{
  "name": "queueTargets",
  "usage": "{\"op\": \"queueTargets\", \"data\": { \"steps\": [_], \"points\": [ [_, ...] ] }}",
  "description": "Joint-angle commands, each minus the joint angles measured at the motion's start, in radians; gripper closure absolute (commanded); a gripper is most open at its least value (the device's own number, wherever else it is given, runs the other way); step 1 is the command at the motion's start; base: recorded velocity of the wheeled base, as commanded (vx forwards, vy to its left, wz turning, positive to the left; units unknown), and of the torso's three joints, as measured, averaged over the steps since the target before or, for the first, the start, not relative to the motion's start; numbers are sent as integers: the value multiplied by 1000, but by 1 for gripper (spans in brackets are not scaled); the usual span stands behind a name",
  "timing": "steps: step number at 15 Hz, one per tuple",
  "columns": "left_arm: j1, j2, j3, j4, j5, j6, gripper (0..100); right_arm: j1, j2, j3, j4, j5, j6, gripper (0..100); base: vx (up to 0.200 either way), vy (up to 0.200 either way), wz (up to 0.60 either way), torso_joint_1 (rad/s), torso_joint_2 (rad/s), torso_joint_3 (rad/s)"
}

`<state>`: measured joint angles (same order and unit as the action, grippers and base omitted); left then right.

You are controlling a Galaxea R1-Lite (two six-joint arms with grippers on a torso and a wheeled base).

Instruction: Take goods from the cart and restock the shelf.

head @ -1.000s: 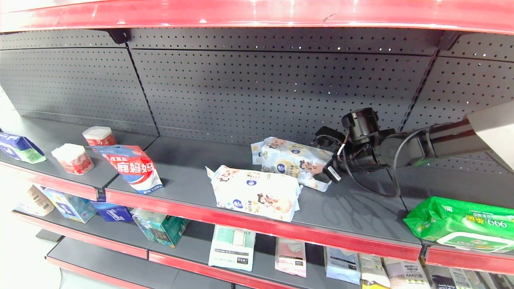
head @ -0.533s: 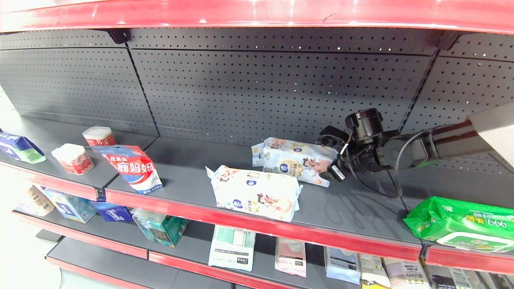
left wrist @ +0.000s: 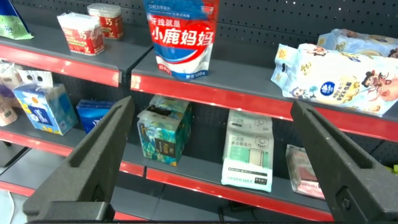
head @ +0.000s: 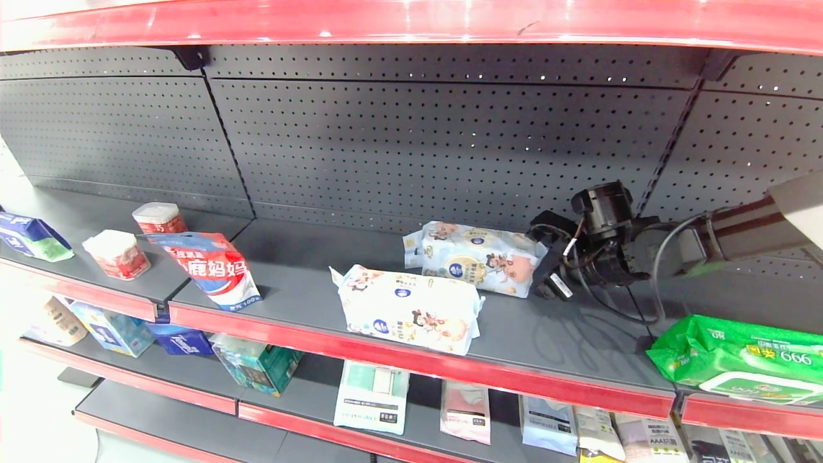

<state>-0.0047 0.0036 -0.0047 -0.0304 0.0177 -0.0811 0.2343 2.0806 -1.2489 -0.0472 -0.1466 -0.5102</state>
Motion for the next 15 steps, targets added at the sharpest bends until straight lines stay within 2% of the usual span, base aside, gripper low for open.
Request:
{"op": "queueTargets", "data": {
  "steps": [1, 5, 7, 9, 15],
  "points": [
    [0, 1, 0, 0, 1, 0, 0, -44, -31, 22, -2, -22, 2, 0, 0, 0, 0, 0, 0, 0],
    [0, 1, 0, 0, 1, 0, 0, -95, -8, -6, -71, -119, 78, 0, 0, 0, 0, 0, 0, 0],
    [0, 1, 0, 0, 1, 0, 0, -90, -1, -18, -80, -130, 121, 0, 0, 0, 0, 0, 0, 0],
    [0, 1, 0, 0, 1, 0, 0, -59, 22, -50, -80, -131, 211, 0, 0, 0, 0, 0, 0, 0],
    [0, 1, 2, 0, 1, 0, 0, 7, 27, -101, -89, -131, 245, 0, 0, 0, 0, 0, 0, 0]
  ]
}}
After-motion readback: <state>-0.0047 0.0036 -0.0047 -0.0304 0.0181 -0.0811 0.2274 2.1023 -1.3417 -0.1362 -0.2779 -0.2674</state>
